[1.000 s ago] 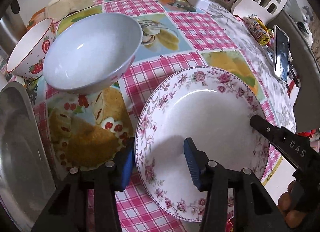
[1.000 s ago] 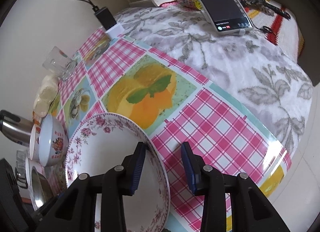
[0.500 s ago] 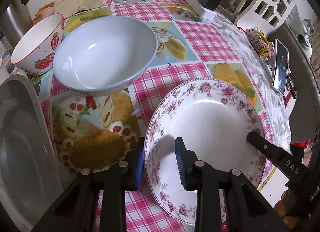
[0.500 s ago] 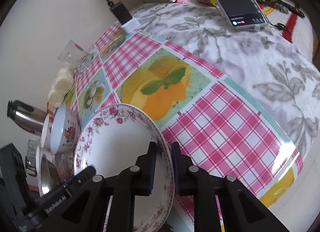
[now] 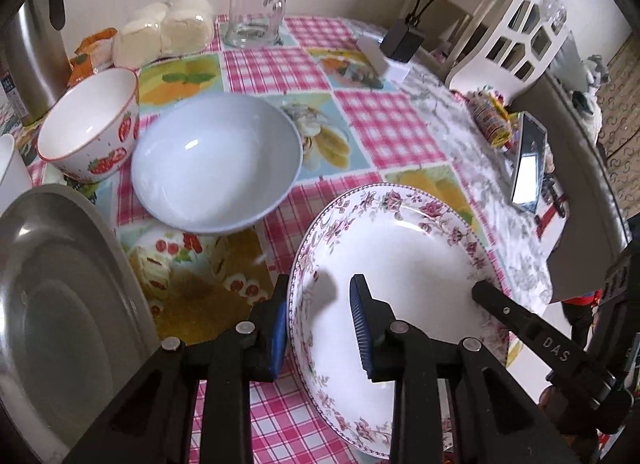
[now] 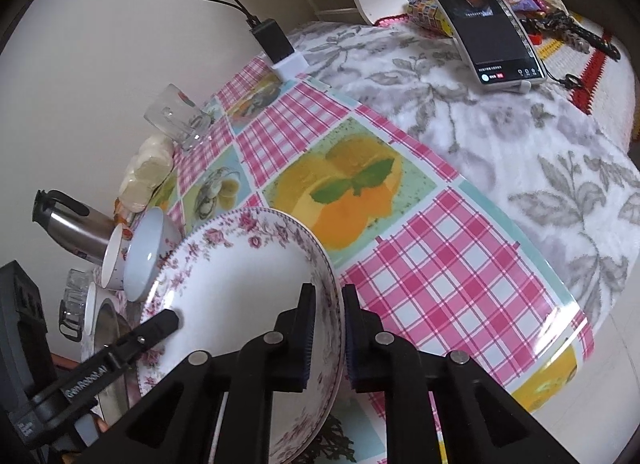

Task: Organize plates and bowls
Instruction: 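Lift the floral plate with both tools toward the steel basin, then lower the floral plate into the steel basin with both tools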

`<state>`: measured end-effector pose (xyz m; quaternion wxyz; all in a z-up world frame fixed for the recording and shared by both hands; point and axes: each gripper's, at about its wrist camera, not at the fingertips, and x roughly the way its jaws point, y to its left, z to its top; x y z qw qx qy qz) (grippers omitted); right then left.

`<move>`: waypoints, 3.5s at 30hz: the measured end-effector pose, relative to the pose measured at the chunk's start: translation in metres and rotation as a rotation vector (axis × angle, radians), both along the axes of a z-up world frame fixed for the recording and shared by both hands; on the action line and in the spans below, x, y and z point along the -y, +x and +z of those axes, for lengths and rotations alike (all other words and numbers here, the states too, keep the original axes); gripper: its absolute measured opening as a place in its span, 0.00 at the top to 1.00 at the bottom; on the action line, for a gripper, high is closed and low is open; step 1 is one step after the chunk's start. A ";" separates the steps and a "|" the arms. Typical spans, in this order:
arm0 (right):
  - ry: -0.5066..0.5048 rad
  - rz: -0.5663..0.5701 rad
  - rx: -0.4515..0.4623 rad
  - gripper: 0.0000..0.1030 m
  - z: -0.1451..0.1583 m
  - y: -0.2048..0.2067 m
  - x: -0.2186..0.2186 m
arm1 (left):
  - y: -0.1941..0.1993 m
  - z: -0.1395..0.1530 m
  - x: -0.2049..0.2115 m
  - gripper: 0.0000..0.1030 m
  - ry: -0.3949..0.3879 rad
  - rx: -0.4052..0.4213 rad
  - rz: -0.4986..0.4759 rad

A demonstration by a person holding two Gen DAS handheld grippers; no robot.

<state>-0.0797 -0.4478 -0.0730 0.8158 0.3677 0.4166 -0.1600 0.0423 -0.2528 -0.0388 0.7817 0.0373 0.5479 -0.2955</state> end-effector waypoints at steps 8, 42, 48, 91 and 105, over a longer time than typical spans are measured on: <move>-0.028 0.017 0.064 0.86 0.023 0.004 -0.014 | 0.005 0.022 -0.015 0.71 -0.070 0.022 0.022; -0.124 0.250 0.154 0.86 0.063 0.073 -0.154 | 0.058 0.053 -0.177 0.71 -0.154 0.040 0.260; -0.129 0.311 0.151 0.86 0.063 0.085 -0.186 | 0.065 0.051 -0.209 0.71 -0.148 0.038 0.317; -0.192 0.476 -0.043 0.84 0.023 0.118 -0.249 | 0.069 -0.022 -0.248 0.63 0.044 -0.176 0.418; -0.204 0.490 -0.049 0.86 0.022 0.118 -0.249 | 0.072 -0.022 -0.262 0.63 -0.015 -0.220 0.485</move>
